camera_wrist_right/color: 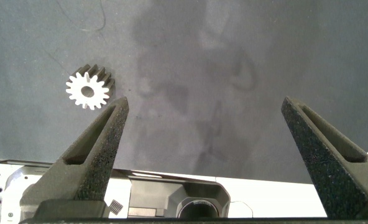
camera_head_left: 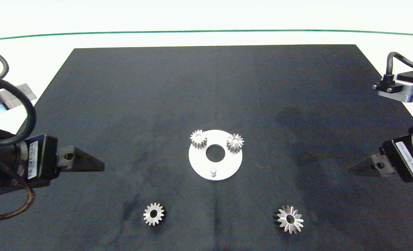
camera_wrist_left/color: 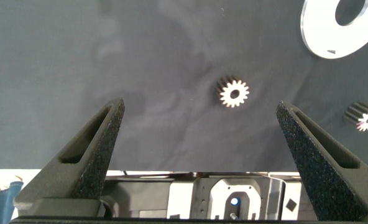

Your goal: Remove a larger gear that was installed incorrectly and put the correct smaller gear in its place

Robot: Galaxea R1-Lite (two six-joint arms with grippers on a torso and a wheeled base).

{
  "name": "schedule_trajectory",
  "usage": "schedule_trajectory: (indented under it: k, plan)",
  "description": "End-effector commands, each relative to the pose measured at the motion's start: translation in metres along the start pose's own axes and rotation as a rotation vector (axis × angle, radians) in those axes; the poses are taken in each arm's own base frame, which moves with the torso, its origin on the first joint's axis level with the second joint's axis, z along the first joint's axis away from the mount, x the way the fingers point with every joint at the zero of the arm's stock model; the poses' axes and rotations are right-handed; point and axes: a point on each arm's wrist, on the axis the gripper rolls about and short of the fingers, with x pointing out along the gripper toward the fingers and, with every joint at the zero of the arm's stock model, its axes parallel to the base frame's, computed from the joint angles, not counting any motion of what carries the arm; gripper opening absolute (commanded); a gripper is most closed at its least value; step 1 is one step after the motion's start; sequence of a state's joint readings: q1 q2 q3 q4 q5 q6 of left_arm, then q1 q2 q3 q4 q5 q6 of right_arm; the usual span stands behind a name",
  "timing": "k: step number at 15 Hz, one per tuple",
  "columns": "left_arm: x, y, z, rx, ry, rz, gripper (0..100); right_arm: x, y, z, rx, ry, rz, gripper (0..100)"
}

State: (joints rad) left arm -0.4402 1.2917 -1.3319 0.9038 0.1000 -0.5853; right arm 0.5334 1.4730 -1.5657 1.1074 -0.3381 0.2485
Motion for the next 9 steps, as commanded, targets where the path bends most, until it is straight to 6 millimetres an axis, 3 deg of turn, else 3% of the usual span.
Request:
schedule_trajectory:
  k: [1,9]
  plan:
    - [0.031,-0.023,-0.007,-0.011,0.031,-0.007,100,-0.003,-0.002,-0.003,0.003,-0.002,-0.003,100]
    - [0.087,-0.058,-0.043,0.075,0.037,0.130,100,-0.004,-0.004,-0.001,0.014,-0.037,-0.005,100]
